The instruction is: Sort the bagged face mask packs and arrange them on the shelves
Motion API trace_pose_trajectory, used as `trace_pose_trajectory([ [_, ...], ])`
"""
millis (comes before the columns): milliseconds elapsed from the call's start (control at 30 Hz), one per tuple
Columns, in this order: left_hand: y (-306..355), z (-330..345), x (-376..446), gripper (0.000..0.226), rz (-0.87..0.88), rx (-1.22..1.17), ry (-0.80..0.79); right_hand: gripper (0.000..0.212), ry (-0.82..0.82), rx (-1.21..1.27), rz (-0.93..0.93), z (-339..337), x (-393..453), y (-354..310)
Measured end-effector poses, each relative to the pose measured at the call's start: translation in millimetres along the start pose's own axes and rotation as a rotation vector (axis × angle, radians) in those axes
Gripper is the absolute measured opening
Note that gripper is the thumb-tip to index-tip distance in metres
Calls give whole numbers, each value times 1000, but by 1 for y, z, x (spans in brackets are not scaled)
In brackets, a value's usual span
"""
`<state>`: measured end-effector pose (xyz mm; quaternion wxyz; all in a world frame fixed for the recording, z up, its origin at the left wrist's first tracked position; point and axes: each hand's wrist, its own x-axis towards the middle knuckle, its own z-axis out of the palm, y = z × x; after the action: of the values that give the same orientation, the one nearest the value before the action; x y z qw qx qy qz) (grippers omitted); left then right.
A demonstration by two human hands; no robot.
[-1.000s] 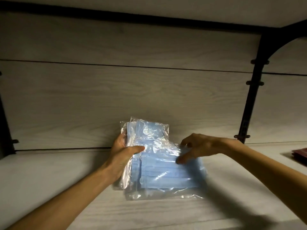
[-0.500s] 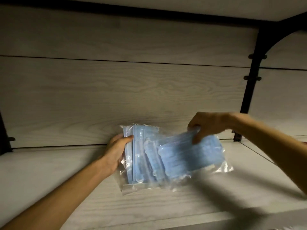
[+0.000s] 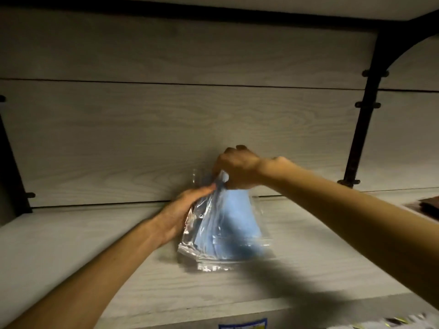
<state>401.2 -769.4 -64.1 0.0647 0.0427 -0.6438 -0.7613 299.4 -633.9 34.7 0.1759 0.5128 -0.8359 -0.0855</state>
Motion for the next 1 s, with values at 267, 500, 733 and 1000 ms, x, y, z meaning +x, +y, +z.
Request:
trace_pose_trajectory([
  [267, -13, -10, 9, 60, 64, 184, 224, 102, 346, 646, 421, 74, -49, 12],
  [500, -2, 7, 12, 70, 328, 18, 202, 50, 203, 1789, 585, 88, -89, 14],
  [733, 70, 34, 7, 46, 700, 5, 154, 23, 784, 1544, 368, 13, -82, 23],
  [1000, -5, 44, -12, 51, 438, 113, 263, 41, 691, 1467, 313, 65, -109, -18],
])
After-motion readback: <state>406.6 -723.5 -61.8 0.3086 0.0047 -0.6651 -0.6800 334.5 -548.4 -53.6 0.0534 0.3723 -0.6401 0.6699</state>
